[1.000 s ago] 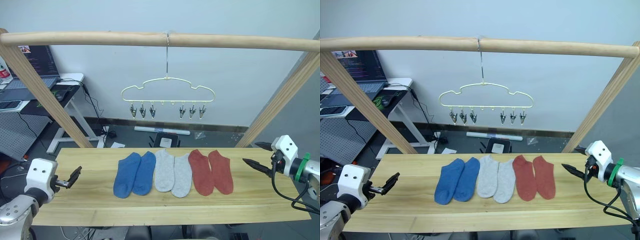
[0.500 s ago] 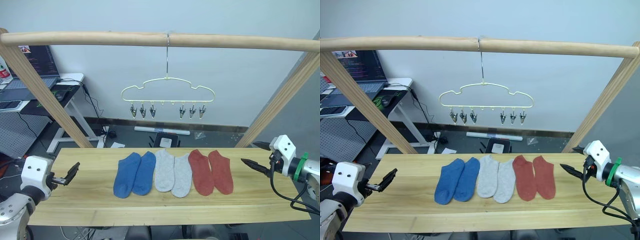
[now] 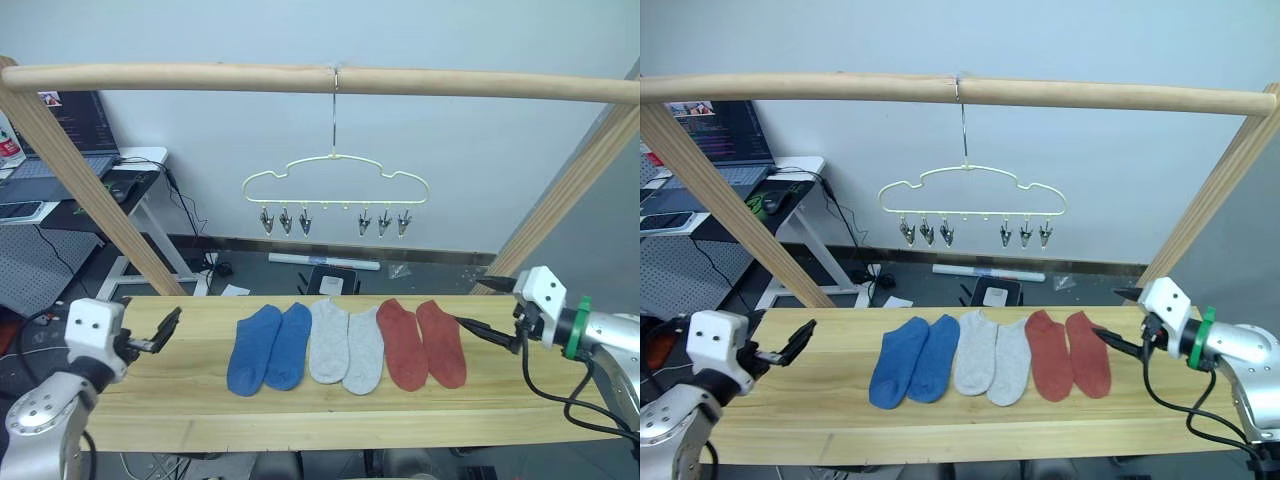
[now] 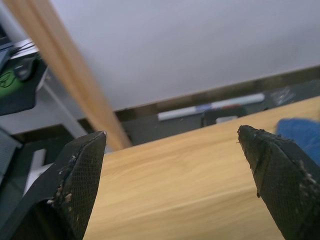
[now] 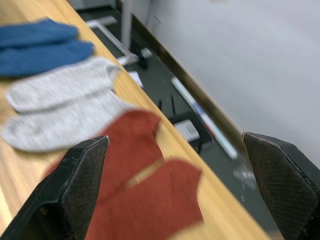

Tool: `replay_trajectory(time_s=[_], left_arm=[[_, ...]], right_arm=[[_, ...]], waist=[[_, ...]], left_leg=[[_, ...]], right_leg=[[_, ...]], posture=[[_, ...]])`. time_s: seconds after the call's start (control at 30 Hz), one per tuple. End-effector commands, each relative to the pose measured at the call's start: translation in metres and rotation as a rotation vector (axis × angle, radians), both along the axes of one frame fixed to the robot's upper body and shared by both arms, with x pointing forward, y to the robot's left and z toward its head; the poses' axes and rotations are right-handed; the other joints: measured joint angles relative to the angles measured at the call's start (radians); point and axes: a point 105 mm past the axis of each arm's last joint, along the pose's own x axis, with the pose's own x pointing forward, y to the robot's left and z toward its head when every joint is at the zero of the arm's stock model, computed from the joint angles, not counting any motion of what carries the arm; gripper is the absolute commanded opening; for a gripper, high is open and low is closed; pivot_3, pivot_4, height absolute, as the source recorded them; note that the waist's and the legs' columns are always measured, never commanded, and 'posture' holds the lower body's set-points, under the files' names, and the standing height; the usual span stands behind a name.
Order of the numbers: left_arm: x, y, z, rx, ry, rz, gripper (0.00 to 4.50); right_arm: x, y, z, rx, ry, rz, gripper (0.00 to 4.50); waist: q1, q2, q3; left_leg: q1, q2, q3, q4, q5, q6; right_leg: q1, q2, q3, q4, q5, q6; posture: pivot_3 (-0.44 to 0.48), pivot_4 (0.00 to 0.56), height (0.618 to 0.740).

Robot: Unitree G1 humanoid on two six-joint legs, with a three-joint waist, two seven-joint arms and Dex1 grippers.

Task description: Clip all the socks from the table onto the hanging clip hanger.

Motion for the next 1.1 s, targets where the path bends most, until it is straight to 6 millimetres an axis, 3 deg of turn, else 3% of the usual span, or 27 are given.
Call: replay_trajectory(time_s=[0.03,0.13,0.33,0.73,0.9,1.1], left_arm=[[0.015,-0.025,0.019,-0.043,-0.076,-0.056,4.48],[0.028,-0.045,0.03,-0.09,-0.123,-0.088,4.48],[0.045,-0.07,0.047,-0.141,-0.191,-0.122,4.48],[0.074,-0.105,0.048,-0.298,-0.208,-0.163,4.48],[0.084,-0.117,0.047,-0.301,-0.215,-0.18,3.32],[0.095,-0.125,0.049,-0.27,-0.243,-0.169,3.32]], right_arm=[[-0.002,0.033,0.032,0.06,-0.074,0.1,4.5],[-0.001,0.054,0.052,0.137,-0.089,0.13,4.5],[-0.004,0.079,0.07,0.214,-0.081,0.148,4.5],[-0.01,0.099,0.08,0.252,-0.09,0.174,4.5],[-0.014,0.101,0.079,0.248,-0.081,0.176,4.5],[-0.016,0.103,0.082,0.252,-0.081,0.174,4.5]], waist=[[-0.001,0.0,0.0],[-0.001,-0.001,0.0],[-0.002,-0.001,0.001],[-0.002,-0.006,0.025],[-0.003,-0.006,0.045],[-0.006,-0.007,0.059]], left_leg=[[0.0,0.0,0.0,0.001,0.0,0.0],[0.0,0.0,-0.001,0.002,0.0,0.0],[-0.001,0.0,-0.001,0.002,0.0,0.0],[-0.002,-0.001,-0.002,0.003,0.0,0.0],[-0.003,0.0,-0.003,0.003,0.0,0.0],[-0.006,0.0,-0.005,0.003,0.0,0.0]], right_leg=[[0.0,0.0,0.0,0.0,0.0,0.0],[0.001,0.0,0.0,0.0,0.001,0.001],[0.001,0.0,0.0,-0.001,0.003,-0.003],[0.001,0.001,0.0,-0.001,0.003,-0.003],[0.001,0.001,0.0,-0.002,0.003,-0.003],[0.0,0.001,0.001,-0.003,0.003,-0.003]], posture=[[-0.041,0.13,0.735],[-0.051,0.133,0.735],[-0.065,0.147,0.735],[-0.085,0.195,0.735],[-0.1,0.214,0.735],[-0.118,0.223,0.735]])
